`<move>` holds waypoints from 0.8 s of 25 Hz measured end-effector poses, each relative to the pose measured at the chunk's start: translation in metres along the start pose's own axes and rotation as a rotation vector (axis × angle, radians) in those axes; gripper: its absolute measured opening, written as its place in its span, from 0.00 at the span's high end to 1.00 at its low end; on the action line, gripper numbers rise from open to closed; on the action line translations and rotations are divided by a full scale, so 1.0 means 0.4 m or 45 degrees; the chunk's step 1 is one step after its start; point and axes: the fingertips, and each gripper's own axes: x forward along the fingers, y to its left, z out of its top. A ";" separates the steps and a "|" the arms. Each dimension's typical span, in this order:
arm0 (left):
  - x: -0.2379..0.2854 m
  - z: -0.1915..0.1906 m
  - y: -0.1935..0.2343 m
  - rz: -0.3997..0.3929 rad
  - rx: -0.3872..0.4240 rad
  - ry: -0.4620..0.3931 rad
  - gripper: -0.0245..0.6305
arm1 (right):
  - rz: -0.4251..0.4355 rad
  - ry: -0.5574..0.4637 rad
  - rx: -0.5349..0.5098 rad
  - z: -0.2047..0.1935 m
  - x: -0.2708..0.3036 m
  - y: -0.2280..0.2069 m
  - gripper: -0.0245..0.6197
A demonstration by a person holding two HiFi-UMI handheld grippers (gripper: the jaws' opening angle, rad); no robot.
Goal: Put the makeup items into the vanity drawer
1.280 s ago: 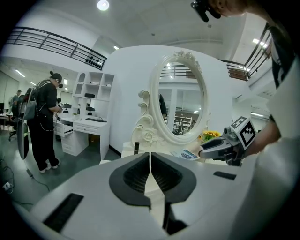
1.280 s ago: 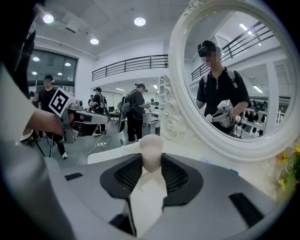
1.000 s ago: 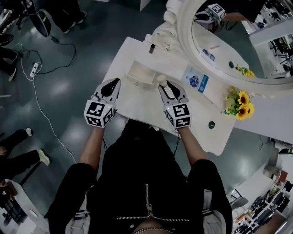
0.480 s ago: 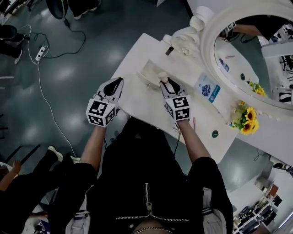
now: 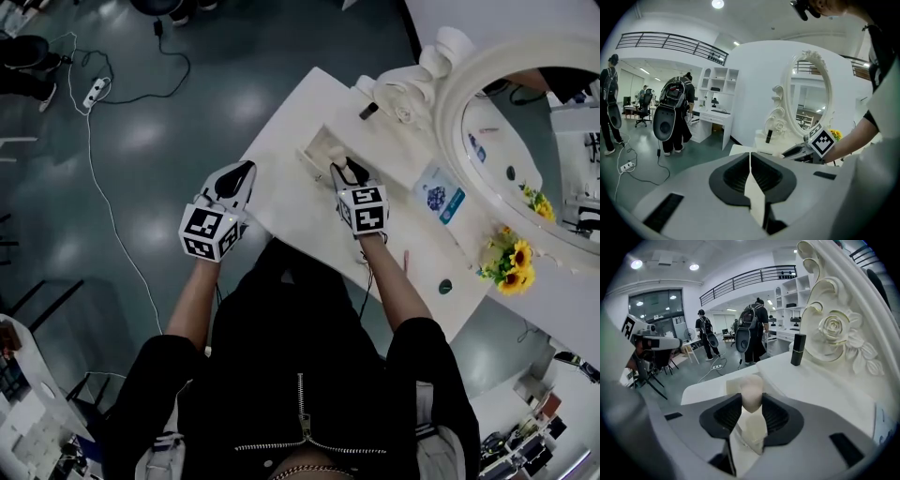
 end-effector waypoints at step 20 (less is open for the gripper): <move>0.031 0.020 -0.012 -0.040 0.021 0.000 0.92 | -0.012 -0.064 0.100 0.008 -0.007 -0.012 0.79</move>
